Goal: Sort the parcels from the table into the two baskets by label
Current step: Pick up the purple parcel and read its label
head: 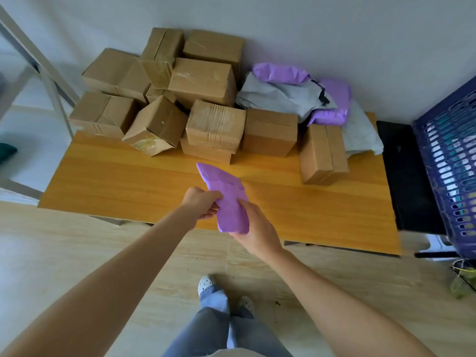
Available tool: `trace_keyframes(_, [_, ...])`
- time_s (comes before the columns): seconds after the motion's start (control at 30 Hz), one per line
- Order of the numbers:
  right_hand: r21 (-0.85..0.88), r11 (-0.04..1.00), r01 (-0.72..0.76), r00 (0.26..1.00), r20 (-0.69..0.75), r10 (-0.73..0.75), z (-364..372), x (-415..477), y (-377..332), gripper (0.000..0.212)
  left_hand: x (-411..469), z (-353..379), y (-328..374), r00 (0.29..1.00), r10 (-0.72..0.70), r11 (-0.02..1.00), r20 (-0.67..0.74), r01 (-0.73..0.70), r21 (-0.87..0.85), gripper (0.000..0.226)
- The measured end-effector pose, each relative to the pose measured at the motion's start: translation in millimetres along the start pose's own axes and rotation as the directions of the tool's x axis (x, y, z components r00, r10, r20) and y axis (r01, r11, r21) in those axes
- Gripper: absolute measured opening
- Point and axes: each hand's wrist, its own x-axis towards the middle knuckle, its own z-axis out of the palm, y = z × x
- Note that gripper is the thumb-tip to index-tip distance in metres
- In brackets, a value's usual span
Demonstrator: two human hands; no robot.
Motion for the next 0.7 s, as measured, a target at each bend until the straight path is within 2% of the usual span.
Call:
trace_keyframes(0.13, [0.057, 0.998, 0.023, 0.985, -0.171, -0.013, -24.8, -8.4, 1.4, 0.060, -27.2, 13.8, 28.8, 0.999, 0.044, 0.999, 0.013, -0.043, -0.032, 0.016])
trace_keyframes(0.23, [0.080, 0.993, 0.086, 0.948, -0.313, -0.057, -44.1, -13.7, 2.9, 0.050, -42.8, 24.5, 44.4, 0.997, 0.082, 0.995, 0.004, -0.082, -0.052, 0.015])
trace_keyframes(0.37, [0.107, 0.983, 0.148, 0.888, -0.453, -0.084, -66.7, -17.4, 0.9, 0.030, -62.0, 38.6, 56.2, 0.992, 0.125, 0.985, 0.008, -0.123, -0.124, 0.028])
trace_keyframes(0.5, [0.393, 0.917, 0.065, 0.893, -0.434, 0.123, -89.3, -19.7, 0.1, 0.014, -77.4, 52.7, 51.2, 0.988, 0.145, 0.978, 0.045, -0.137, -0.156, 0.045])
trace_keyframes(0.6, [0.587, 0.810, 0.015, 0.872, -0.404, 0.277, -103.8, -19.6, 3.4, 0.012, -84.8, 62.3, 39.8, 0.993, 0.108, 0.991, 0.046, -0.104, -0.080, 0.035])
trace_keyframes(0.7, [0.752, 0.659, -0.028, 0.834, -0.346, 0.430, -118.2, -17.1, 3.0, 0.013, -92.1, 69.1, 27.4, 0.996, 0.031, 0.999, 0.088, -0.031, -0.007, 0.028])
